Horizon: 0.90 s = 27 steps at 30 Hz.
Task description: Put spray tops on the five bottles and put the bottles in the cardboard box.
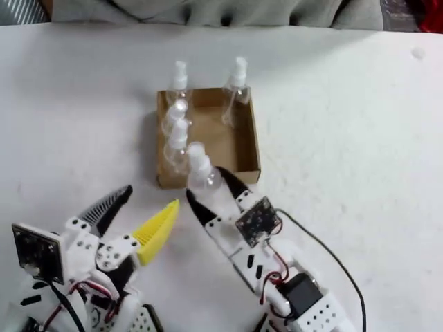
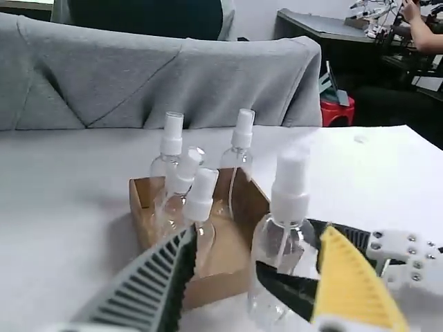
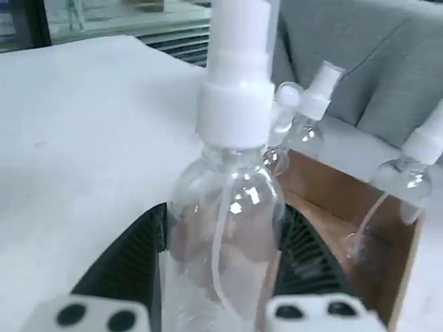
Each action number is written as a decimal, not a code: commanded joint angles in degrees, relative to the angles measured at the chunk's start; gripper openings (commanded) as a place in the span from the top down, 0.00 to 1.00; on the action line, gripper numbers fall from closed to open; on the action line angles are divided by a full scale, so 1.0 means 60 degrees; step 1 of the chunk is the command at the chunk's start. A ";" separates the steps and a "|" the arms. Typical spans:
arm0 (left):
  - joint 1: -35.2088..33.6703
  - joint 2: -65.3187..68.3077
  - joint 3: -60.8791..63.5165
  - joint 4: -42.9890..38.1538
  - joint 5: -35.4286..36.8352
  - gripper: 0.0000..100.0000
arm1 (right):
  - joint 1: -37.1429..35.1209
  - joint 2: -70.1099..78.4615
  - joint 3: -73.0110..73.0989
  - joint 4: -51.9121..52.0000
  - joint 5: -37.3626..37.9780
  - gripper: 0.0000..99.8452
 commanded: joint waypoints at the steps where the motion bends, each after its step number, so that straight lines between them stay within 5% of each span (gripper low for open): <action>1: -0.0154 0.0007 -0.0264 -0.0073 0.0117 0.76 | 0.0593 -0.0066 -0.1201 -0.0081 -0.0513 0.99; 6: -0.0154 0.0007 0.0484 -0.0733 0.0059 0.98 | 0.1106 -0.0066 -0.2051 -0.0066 -0.0674 0.99; 10: -0.0139 0.0007 0.0762 -0.0879 0.0117 0.93 | 0.1121 0.0139 -0.2212 -0.0901 -0.0630 0.99; 18: 0.1238 0.0007 0.0821 -0.0806 0.0059 0.98 | 0.1033 0.3802 -0.4264 -0.2630 -0.0132 0.99; 27: 0.2293 0.0007 0.1099 -0.0894 0.0059 0.98 | -0.0491 0.7773 -0.6755 -0.3597 -0.0322 0.99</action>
